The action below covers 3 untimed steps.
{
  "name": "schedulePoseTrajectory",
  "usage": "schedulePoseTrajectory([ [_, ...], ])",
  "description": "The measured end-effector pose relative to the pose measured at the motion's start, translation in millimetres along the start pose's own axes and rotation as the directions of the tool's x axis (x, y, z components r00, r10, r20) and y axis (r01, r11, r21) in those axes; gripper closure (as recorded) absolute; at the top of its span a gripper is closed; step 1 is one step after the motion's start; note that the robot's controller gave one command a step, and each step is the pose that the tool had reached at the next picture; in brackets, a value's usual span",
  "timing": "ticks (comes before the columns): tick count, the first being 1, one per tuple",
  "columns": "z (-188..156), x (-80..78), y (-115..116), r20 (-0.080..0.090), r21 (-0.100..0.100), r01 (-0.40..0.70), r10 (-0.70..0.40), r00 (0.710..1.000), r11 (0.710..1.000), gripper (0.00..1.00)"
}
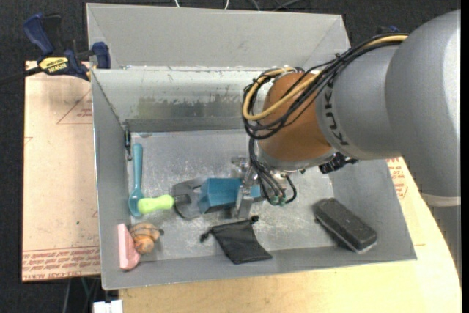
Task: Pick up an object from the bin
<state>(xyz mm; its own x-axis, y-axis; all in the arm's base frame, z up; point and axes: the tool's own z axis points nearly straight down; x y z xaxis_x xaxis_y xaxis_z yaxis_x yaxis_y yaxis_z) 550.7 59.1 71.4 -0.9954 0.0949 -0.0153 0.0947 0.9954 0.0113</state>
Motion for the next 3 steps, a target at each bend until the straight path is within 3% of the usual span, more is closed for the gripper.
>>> schedulePoseTrajectory([
  [1,-83,4.2,-11,0.001,-0.001,-0.013,0.013,1.000,1.000,0.00],
  [2,-83,3.4,-11,0.002,-0.001,-0.013,0.013,1.000,1.000,0.00],
  [3,-44,31.6,-1,0.009,-0.002,0.035,-0.035,0.999,0.999,0.00],
])
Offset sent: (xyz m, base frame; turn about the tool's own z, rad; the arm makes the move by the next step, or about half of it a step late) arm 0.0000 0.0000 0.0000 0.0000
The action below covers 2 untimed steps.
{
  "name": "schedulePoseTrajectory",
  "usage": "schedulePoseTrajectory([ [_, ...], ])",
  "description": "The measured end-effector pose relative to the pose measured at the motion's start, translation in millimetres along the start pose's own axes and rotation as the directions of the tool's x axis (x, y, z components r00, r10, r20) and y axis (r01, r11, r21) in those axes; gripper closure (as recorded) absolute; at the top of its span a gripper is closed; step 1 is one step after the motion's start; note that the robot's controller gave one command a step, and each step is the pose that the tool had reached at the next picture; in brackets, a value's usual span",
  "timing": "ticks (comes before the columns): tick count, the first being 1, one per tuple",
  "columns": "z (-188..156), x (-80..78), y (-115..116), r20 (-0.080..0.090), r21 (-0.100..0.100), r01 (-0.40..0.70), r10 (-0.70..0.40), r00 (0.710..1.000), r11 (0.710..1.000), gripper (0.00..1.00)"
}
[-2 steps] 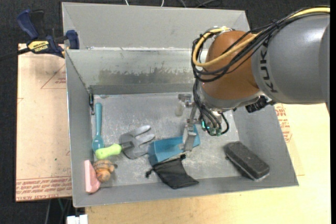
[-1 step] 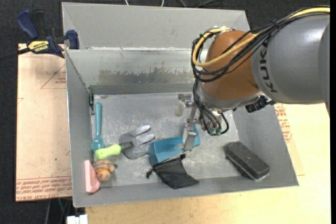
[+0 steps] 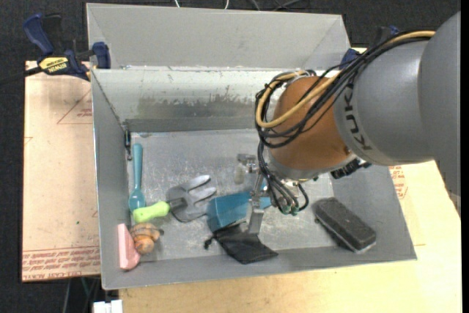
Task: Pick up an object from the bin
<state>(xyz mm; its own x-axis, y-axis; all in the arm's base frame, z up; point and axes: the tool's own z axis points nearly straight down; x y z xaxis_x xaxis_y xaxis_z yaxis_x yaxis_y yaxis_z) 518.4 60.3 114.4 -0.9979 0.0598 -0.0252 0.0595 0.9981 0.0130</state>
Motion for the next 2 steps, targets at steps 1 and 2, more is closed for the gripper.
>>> schedulePoseTrajectory([
  [1,21,31.6,3,0.000,-0.001,-0.008,0.008,1.000,1.000,0.00],
  [2,37,33.9,0,0.005,-0.002,0.229,-0.229,0.973,0.973,0.00],
])
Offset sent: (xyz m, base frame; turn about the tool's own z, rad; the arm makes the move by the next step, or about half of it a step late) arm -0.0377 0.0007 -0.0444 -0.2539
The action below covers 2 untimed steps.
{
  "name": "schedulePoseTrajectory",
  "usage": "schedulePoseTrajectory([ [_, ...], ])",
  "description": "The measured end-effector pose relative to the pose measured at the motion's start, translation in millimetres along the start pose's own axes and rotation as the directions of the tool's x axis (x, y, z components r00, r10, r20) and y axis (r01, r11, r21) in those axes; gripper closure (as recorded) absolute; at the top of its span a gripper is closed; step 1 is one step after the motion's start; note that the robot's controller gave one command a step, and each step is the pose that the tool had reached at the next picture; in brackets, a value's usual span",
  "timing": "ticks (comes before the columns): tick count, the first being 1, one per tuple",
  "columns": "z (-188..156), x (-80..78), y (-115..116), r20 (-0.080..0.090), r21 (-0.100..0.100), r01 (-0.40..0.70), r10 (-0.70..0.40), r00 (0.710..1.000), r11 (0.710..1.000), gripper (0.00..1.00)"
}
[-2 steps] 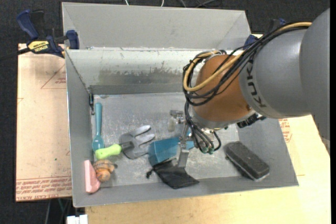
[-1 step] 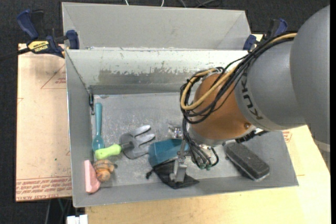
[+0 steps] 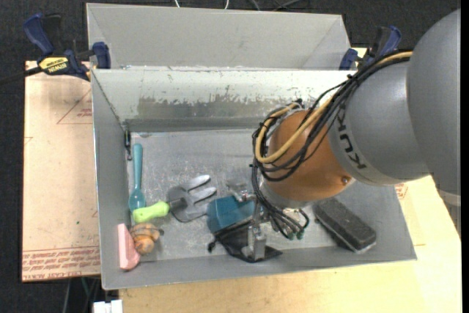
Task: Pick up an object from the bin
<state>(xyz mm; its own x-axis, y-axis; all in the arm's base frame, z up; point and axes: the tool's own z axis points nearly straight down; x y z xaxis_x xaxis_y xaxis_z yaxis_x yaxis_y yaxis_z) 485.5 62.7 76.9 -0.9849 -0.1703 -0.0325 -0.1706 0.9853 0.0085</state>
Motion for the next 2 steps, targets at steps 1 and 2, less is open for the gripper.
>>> schedulePoseTrajectory([
  [1,6.9,-39.7,-14.7,-0.006,0.000,-0.065,0.065,0.998,0.998,1.00],
  [2,6.9,-39.8,-14.8,-0.006,-0.001,-0.065,0.065,0.998,0.998,1.00],
])
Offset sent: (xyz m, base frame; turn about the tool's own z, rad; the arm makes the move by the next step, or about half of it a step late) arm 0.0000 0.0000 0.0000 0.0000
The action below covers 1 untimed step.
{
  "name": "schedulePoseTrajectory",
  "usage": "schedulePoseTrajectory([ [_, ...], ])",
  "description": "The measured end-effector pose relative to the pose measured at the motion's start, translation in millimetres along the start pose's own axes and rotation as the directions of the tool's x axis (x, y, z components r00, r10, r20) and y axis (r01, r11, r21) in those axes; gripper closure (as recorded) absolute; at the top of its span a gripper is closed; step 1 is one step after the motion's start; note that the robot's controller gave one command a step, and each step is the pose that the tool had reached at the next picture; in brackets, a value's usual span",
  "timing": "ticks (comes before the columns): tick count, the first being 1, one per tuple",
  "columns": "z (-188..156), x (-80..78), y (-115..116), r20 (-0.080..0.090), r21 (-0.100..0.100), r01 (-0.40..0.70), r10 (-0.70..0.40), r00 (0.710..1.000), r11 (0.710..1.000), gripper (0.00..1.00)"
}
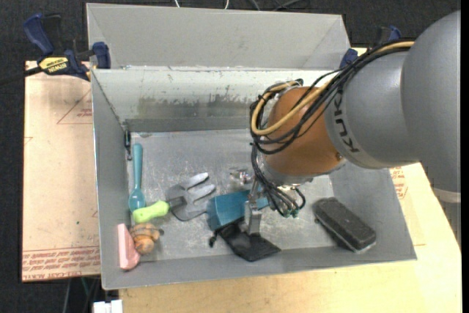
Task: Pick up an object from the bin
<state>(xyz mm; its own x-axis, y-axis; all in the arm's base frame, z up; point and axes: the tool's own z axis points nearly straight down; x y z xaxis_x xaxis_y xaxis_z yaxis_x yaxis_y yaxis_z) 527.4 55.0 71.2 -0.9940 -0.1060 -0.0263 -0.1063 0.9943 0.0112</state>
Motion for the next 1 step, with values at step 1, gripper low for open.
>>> schedulePoseTrajectory([
  [1,-0.1,0.0,0.0,0.000,0.000,0.000,0.000,1.000,1.000,1.00],
])
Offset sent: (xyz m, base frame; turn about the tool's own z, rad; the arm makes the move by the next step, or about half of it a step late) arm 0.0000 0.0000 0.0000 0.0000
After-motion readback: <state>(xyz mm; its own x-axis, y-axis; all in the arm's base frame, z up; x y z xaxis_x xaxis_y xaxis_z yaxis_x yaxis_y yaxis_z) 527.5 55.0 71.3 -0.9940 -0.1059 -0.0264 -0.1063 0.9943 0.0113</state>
